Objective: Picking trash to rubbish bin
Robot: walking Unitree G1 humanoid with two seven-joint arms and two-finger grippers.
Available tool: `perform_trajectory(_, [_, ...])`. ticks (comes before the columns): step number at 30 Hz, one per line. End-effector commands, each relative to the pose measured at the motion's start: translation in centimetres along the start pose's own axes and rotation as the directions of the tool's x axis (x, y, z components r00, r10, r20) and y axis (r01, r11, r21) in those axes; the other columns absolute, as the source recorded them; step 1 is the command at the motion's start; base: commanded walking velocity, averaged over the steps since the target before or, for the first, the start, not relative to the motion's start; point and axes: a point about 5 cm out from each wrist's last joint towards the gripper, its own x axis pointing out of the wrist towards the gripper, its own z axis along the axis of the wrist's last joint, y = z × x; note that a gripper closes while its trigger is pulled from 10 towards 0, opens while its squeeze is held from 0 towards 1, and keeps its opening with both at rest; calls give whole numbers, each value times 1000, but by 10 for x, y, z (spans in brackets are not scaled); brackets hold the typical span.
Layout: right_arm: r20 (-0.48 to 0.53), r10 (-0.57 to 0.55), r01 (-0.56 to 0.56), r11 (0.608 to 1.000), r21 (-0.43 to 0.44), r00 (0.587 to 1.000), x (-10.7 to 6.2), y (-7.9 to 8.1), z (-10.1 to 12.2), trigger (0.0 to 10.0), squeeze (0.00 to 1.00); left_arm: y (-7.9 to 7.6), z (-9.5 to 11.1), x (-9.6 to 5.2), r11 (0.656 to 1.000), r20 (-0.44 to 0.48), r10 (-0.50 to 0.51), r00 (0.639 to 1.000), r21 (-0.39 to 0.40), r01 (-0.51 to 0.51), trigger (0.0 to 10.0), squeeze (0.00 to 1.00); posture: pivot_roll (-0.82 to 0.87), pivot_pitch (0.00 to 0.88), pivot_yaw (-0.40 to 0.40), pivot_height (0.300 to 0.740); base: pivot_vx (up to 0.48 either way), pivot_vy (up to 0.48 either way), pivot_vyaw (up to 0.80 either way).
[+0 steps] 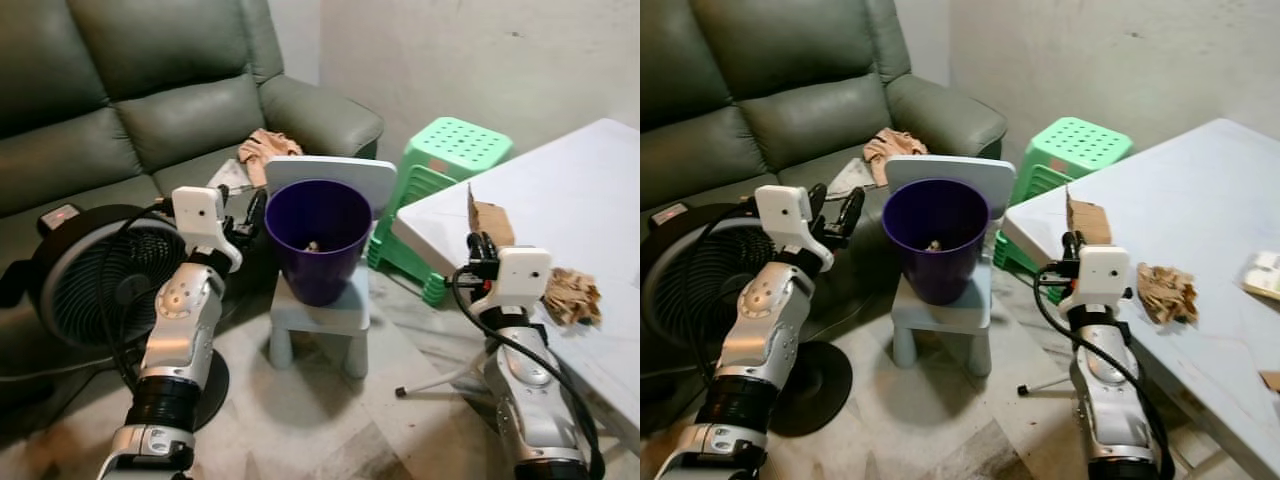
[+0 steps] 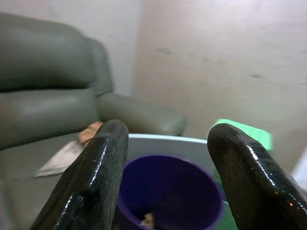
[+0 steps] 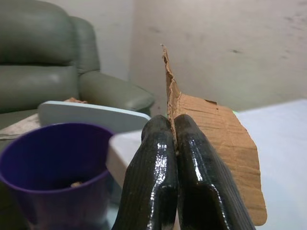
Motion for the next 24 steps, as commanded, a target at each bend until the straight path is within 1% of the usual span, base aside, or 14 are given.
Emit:
perform_trajectory(1, [-4,19,-19,1000,2,1000,4,5,1,10000,0,7,0,-2,1000,-7,16,1000,27,-15,10000,0,-60,36,-37,740,0,0,800])
perform_trajectory(13, [-6,38,-38,999,-3,999,5,6,1,10000,0,6,-1,-3,999,-1,10,1000,38,-10,10000,0,-56,29,-44,740,0,0,800])
perform_trajectory(15, [-2,37,-37,997,64,999,3,6,0,10000,0,5,-1,-3,999,0,5,1000,32,-5,10000,0,-55,29,-45,740,0,0,0])
perform_trajectory(18, [-2,46,-46,998,46,999,3,6,0,10000,0,4,-2,-4,999,-9,3,1000,35,-3,10000,0,-55,28,-45,740,0,0,0])
perform_trajectory(24, [-6,64,-64,997,49,998,1,8,-1,10000,0,2,-4,-5,999,-16,-18,1000,36,19,10000,0,-56,27,-46,740,0,0,0])
